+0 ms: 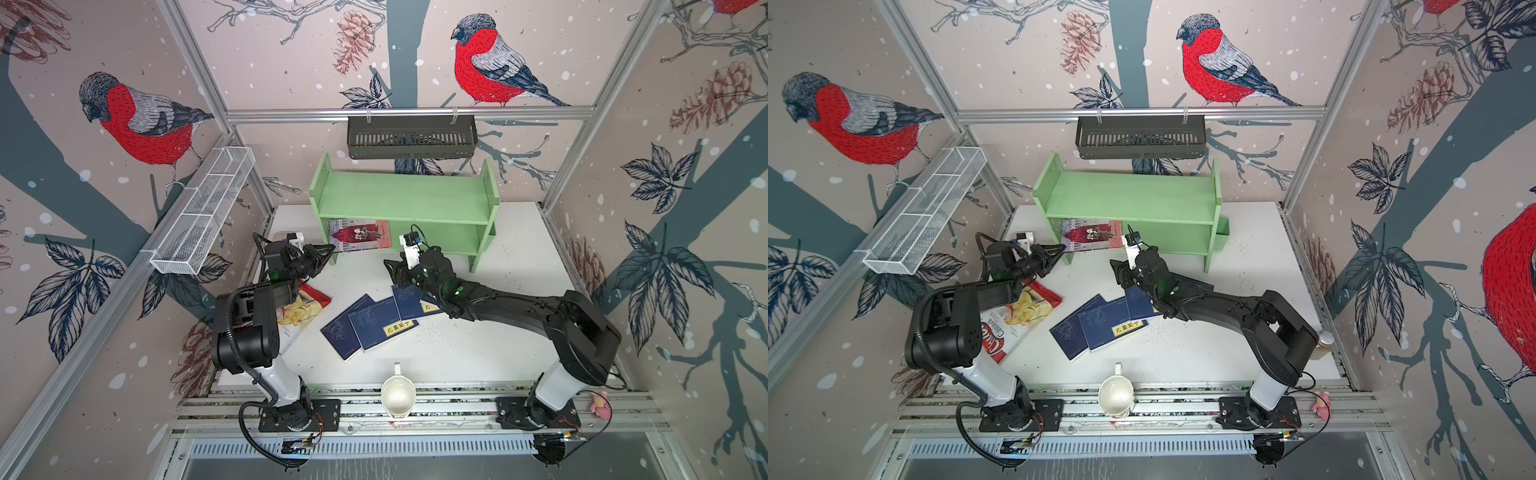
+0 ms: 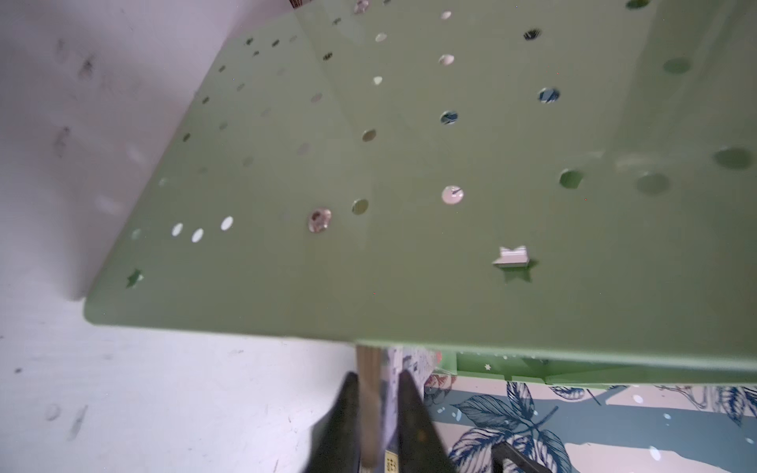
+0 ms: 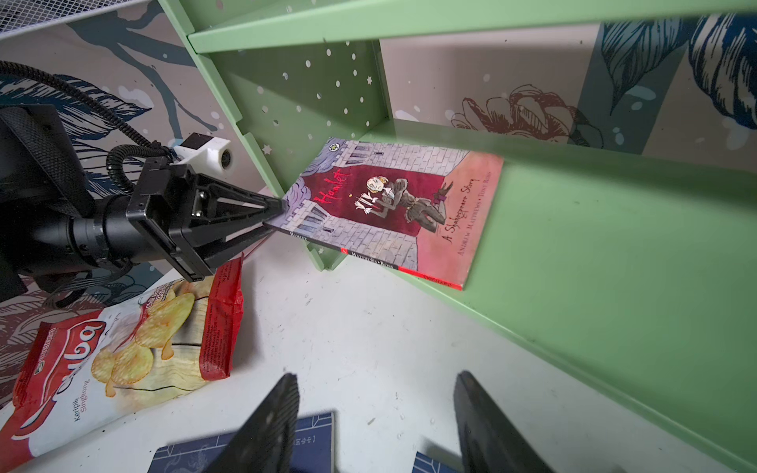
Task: Stacking books/files
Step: Move the book to the bookshelf.
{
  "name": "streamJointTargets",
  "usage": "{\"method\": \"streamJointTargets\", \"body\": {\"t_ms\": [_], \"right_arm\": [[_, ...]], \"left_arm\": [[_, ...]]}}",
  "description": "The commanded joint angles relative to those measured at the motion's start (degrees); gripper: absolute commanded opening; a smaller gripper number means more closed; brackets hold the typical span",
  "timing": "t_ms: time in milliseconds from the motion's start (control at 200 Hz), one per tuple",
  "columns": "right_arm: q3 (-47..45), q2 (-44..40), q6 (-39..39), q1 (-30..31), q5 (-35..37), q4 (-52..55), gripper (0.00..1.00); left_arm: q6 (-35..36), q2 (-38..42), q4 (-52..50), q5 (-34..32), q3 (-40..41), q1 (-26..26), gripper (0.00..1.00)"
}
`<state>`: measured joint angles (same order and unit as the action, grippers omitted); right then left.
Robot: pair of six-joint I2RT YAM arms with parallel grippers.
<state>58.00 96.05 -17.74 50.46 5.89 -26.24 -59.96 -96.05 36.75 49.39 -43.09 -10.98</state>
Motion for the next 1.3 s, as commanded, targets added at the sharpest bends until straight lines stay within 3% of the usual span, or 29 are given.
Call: {"method": "streamJointTargets", "body": {"t_ms": [0,140,540,836,1096,1296], "right_arm": [[0.78,0.78,0.36,-0.45,-1.23,-2.33,0.62],[1.48,2.31,-0.04,-1.4,-2.29,-3.52,0.61],[3.48,5.81,-0.42,-2.94,-3.55,-5.95,0.58],[2.96,4.94,-0.46,-2.98,-3.19,-5.14,0.58],[2.17,4.41,-0.86,-2.97,-2.99,-4.87,0.57],[1.12,3.41,-1.05,-2.91,-2.77,-4.96,0.57]], "left_arm": [[1.95,1.97,-0.76,-0.64,0.99,-0.18,0.43],[2.39,4.23,-1.15,-0.95,2.31,-0.18,0.54],[-5.35,2.93,9.18,0.73,6.97,0.88,0.5],[-15.77,-2.35,21.93,1.03,6.84,1.31,0.3],[-16.41,-3.07,22.39,1.22,6.11,1.67,0.21],[-14.63,-3.54,18.23,0.91,4.97,1.62,0.04]]}}
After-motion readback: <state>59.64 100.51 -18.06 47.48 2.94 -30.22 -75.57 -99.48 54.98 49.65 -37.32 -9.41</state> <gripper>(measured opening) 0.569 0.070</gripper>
